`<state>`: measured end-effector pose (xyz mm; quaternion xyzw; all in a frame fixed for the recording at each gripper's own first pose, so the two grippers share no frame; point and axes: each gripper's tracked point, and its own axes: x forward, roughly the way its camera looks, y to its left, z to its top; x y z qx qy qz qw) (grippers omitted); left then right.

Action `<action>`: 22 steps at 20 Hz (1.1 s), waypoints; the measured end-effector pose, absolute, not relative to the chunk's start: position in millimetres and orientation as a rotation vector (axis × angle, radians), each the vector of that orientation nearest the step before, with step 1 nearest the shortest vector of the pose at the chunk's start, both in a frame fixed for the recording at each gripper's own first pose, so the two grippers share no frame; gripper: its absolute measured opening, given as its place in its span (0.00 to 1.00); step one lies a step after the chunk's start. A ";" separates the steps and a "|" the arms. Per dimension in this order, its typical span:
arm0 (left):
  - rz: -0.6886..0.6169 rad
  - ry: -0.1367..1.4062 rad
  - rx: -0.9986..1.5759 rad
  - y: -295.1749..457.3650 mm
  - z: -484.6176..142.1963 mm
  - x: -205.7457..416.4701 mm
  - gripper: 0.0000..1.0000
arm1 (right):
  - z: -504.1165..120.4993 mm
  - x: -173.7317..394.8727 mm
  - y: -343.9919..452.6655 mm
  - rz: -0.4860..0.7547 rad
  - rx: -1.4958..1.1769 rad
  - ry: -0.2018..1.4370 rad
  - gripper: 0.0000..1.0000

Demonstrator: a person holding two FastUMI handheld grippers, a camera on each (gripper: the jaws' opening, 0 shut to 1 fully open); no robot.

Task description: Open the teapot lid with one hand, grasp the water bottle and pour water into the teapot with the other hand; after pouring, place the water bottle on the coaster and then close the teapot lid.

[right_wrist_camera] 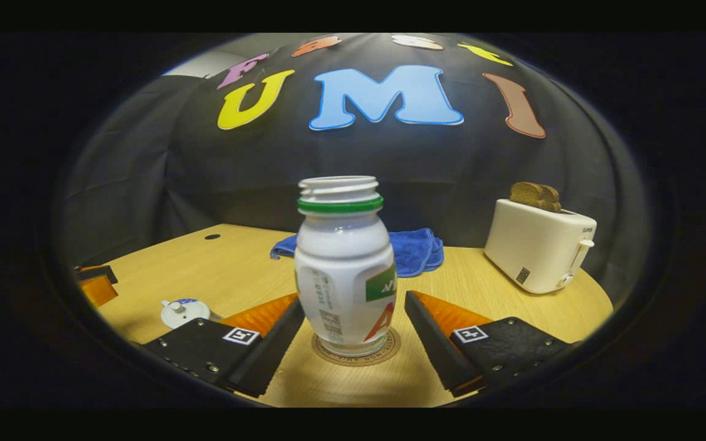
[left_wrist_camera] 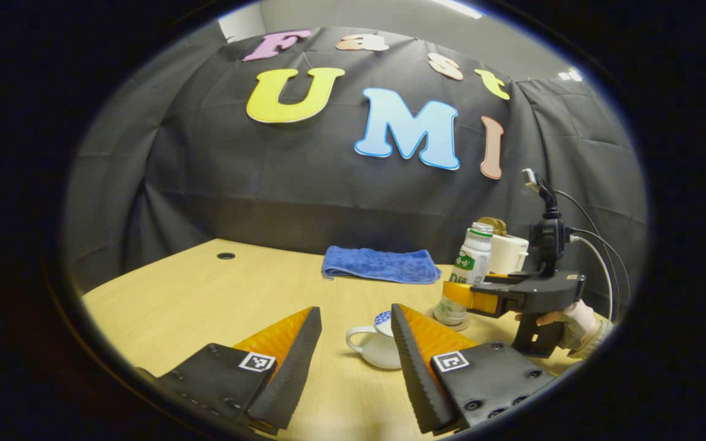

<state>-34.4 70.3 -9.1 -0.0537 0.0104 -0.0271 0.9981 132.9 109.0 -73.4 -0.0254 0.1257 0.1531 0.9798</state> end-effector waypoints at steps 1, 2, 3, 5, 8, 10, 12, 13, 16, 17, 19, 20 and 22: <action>-0.055 0.019 -0.106 69.4 -7.7 -34.9 0.80 | -73.9 133.2 109.7 0.311 -0.051 0.253 0.99; -0.054 0.018 -0.105 70.1 -6.6 -34.4 0.80 | -73.1 133.0 109.2 0.310 -0.056 0.252 0.99; -0.053 0.016 -0.103 69.5 -6.0 -35.2 0.80 | -73.2 132.2 109.1 0.310 -0.061 0.250 0.99; -0.053 0.014 -0.100 68.9 -4.0 -36.0 0.80 | -70.1 130.3 109.0 0.311 -0.062 0.239 0.99; -0.054 0.008 -0.096 66.4 0.4 -40.1 0.80 | -64.3 126.4 105.1 0.304 -0.061 0.220 0.99; -0.051 -0.003 -0.095 64.1 3.7 -43.9 0.80 | -60.4 119.6 101.6 0.299 -0.048 0.210 0.99; -0.044 -0.020 -0.093 62.0 8.4 -47.7 0.79 | -57.1 107.5 99.4 0.293 -0.033 0.191 0.99; -0.044 -0.026 -0.093 59.8 9.1 -49.6 0.79 | -55.7 99.5 96.5 0.283 -0.033 0.181 0.99; -0.036 -0.050 -0.074 49.3 10.4 -52.6 0.79 | -48.9 69.7 83.5 0.228 -0.027 0.143 0.99; -0.034 -0.057 -0.065 43.0 8.7 -54.8 0.79 | -46.7 58.4 80.0 0.207 -0.019 0.126 0.99; -0.037 -0.071 -0.054 27.8 4.5 -60.9 0.80 | -43.5 32.9 75.5 0.166 -0.013 0.092 0.99; -0.044 -0.078 -0.054 18.9 2.8 -65.7 0.80 | -42.4 20.6 72.6 0.146 -0.017 0.076 0.99; -0.063 -0.091 -0.063 2.7 1.1 -74.4 0.80 | -36.2 -2.9 69.7 0.111 -0.026 0.036 0.99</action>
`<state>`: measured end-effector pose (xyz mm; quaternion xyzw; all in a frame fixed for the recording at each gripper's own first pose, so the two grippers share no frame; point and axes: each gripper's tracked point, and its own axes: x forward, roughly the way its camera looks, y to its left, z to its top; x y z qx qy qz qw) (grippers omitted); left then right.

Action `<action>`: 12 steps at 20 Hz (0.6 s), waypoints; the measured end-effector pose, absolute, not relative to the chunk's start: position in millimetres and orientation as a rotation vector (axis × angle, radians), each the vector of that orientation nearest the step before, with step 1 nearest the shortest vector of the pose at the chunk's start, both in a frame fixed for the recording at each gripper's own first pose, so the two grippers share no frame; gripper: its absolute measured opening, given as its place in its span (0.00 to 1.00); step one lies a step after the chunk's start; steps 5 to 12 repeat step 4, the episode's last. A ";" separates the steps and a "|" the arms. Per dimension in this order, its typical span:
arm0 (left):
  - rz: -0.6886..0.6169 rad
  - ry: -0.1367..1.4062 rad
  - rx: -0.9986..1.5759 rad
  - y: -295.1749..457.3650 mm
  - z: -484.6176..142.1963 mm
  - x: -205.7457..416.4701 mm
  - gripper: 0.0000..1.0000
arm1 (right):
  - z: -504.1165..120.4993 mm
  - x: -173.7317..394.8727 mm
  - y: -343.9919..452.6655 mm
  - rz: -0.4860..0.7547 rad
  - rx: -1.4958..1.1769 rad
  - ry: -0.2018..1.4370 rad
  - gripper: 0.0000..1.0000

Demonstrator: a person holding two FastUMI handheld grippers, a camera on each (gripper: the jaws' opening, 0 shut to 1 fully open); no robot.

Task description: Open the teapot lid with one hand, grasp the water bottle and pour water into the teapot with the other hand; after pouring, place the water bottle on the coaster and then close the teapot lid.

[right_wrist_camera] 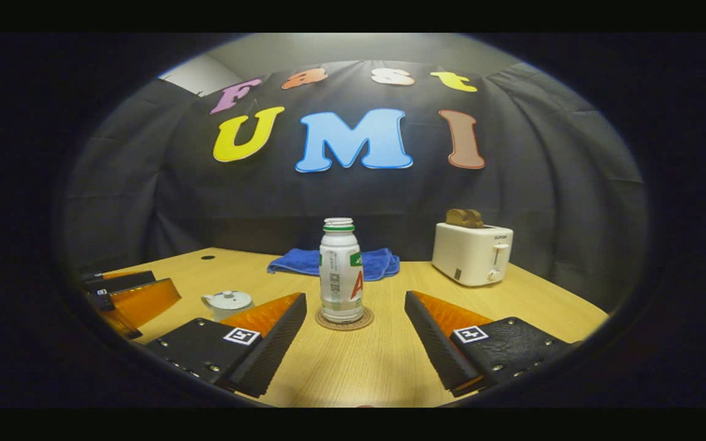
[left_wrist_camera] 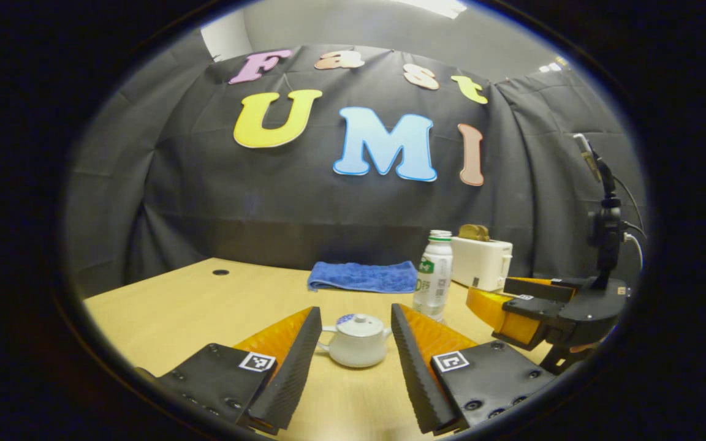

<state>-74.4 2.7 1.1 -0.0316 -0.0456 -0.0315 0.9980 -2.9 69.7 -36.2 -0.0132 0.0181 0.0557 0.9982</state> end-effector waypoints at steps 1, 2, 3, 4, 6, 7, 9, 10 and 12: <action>-0.066 -0.096 -0.068 -3.3 -1.4 -78.4 0.80 | -34.9 -13.3 69.4 0.100 -0.031 0.015 0.99; -0.064 -0.098 -0.067 -6.7 -3.3 -81.3 0.80 | -34.2 -22.5 68.3 0.086 -0.036 -0.001 0.99; -0.061 -0.103 -0.058 -9.8 -5.6 -84.2 0.80 | -35.9 -29.8 66.1 0.073 -0.037 -0.014 0.99; -0.057 -0.107 -0.049 -12.2 -7.4 -86.9 0.80 | -36.8 -35.8 64.5 0.063 -0.034 -0.025 0.99; -0.057 -0.107 -0.049 -12.2 -7.4 -86.9 0.80 | -36.8 -35.8 64.5 0.063 -0.034 -0.025 0.99; -0.057 -0.107 -0.049 -12.2 -7.4 -86.9 0.80 | -36.8 -35.8 64.5 0.063 -0.034 -0.025 0.99; -0.057 -0.107 -0.049 -12.2 -7.4 -86.9 0.80 | -36.8 -35.8 64.5 0.063 -0.034 -0.025 0.99; -0.057 -0.107 -0.049 -12.2 -7.4 -86.9 0.80 | -36.8 -35.8 64.5 0.063 -0.034 -0.025 0.99; -0.057 -0.107 -0.049 -12.2 -7.4 -86.9 0.80 | -36.8 -35.8 64.5 0.063 -0.034 -0.025 0.99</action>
